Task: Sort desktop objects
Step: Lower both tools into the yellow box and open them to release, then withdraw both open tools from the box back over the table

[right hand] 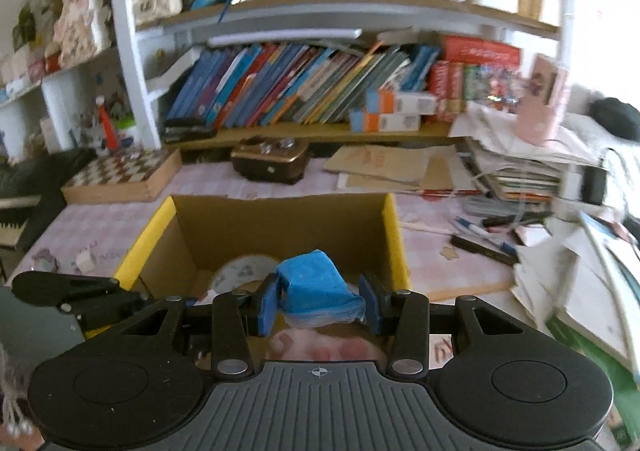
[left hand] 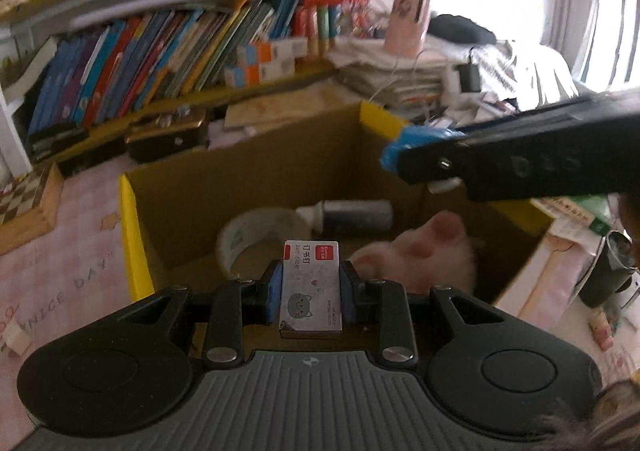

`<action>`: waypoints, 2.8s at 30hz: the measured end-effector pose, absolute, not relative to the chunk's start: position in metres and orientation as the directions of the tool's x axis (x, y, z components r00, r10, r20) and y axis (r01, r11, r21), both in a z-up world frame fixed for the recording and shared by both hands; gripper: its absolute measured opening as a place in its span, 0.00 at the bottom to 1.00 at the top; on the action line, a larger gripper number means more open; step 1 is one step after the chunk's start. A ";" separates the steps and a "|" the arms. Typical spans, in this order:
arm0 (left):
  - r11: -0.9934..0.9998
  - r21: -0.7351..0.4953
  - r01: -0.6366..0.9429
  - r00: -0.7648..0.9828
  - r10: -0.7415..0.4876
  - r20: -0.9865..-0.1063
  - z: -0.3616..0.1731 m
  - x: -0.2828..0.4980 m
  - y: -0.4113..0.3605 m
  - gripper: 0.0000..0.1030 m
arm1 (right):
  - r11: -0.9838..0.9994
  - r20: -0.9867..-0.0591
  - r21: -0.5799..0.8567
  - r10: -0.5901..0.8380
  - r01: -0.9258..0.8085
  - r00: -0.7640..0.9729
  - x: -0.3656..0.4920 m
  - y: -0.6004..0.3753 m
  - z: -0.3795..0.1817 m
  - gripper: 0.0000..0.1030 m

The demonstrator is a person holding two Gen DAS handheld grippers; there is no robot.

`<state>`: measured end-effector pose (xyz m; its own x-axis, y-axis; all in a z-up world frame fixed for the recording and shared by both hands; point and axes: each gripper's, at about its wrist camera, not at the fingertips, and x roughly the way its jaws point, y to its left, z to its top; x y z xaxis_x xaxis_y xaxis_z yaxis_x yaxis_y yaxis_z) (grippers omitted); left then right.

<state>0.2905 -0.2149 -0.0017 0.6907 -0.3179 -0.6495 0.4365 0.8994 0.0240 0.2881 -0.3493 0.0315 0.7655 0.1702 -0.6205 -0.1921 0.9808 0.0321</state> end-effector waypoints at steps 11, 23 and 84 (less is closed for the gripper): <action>0.912 0.016 0.410 0.673 -0.290 -0.681 -0.012 0.299 -0.215 0.27 | 0.928 -0.783 -0.049 0.194 -0.369 0.591 0.338 -0.312 -0.009 0.42; 0.931 0.031 0.363 0.769 -0.281 -0.575 0.017 0.264 -0.196 0.52 | 0.944 -0.743 0.029 0.239 -0.327 0.625 0.334 -0.318 -0.001 0.52; 0.990 -0.043 0.132 0.823 -0.134 -0.552 0.003 0.018 0.020 1.00 | 0.995 -0.658 0.068 0.100 -0.073 0.746 0.026 -0.182 -0.015 0.61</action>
<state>0.0181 0.0201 0.0029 0.8232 -0.1338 -0.5518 0.1319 0.9903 -0.0434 0.0259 -0.1816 -0.0149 0.7461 0.0996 -0.6584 -0.0732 0.9950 0.0676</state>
